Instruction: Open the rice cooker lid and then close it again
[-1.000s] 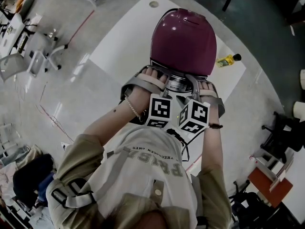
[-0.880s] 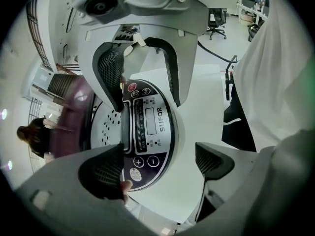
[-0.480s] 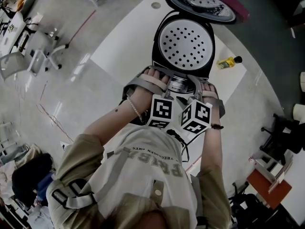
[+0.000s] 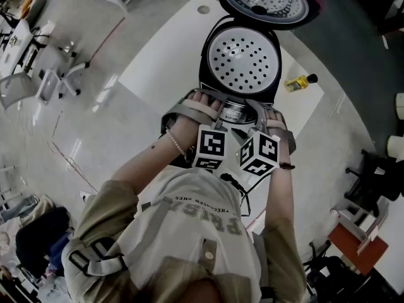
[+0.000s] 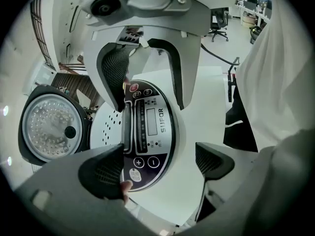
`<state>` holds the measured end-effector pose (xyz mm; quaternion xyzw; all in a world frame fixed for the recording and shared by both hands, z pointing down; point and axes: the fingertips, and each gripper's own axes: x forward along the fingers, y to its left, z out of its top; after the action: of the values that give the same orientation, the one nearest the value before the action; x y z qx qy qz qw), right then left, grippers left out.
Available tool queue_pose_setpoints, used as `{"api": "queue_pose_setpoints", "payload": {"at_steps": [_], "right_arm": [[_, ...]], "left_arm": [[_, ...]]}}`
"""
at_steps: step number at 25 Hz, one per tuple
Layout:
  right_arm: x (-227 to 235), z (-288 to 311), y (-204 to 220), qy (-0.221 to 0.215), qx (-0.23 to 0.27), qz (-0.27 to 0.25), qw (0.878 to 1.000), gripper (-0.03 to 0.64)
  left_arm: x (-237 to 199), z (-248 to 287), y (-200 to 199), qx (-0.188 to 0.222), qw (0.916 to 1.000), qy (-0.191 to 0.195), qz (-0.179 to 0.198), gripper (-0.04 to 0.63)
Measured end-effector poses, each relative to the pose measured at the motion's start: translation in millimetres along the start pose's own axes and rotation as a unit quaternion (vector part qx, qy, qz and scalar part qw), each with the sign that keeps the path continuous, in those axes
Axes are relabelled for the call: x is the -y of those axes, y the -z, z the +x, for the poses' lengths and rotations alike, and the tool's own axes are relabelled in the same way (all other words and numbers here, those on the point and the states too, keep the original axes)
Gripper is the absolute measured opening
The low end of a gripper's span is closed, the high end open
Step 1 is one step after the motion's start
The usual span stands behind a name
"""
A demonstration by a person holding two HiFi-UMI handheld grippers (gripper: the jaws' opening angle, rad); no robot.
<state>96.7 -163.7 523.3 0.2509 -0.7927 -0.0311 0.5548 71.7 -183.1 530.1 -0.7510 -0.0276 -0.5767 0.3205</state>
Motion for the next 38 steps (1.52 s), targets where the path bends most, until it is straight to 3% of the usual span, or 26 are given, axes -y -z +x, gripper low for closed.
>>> {"api": "queue_pose_setpoints", "payload": {"at_steps": [7, 14, 18, 24, 30, 38], "right_arm": [[-3, 1, 0, -0.010, 0.014, 0.006, 1.000, 0.395], [1, -5, -9, 0.010, 0.095, 0.068, 0.993, 0.399], [2, -20, -17, 0.036, 0.146, 0.107, 0.983, 0.397], [4, -49, -11, 0.084, 0.211, 0.172, 0.959, 0.397], [12, -83, -8, 0.109, 0.276, 0.213, 0.931, 0.397], [47, -114, 12, 0.134, 0.337, 0.284, 0.888, 0.397]], "left_arm": [[-1, 2, -2, 0.005, 0.9999, 0.003, -0.010, 0.468], [-4, -1, -9, 0.062, 0.9943, 0.023, -0.084, 0.466], [-8, -12, -11, 0.090, 0.9873, 0.007, -0.131, 0.467], [-15, -37, -18, 0.146, 0.9656, -0.034, -0.212, 0.466], [-18, -57, -19, 0.169, 0.9449, -0.073, -0.271, 0.466], [-46, -80, -5, 0.227, 0.8961, -0.120, -0.362, 0.466]]}}
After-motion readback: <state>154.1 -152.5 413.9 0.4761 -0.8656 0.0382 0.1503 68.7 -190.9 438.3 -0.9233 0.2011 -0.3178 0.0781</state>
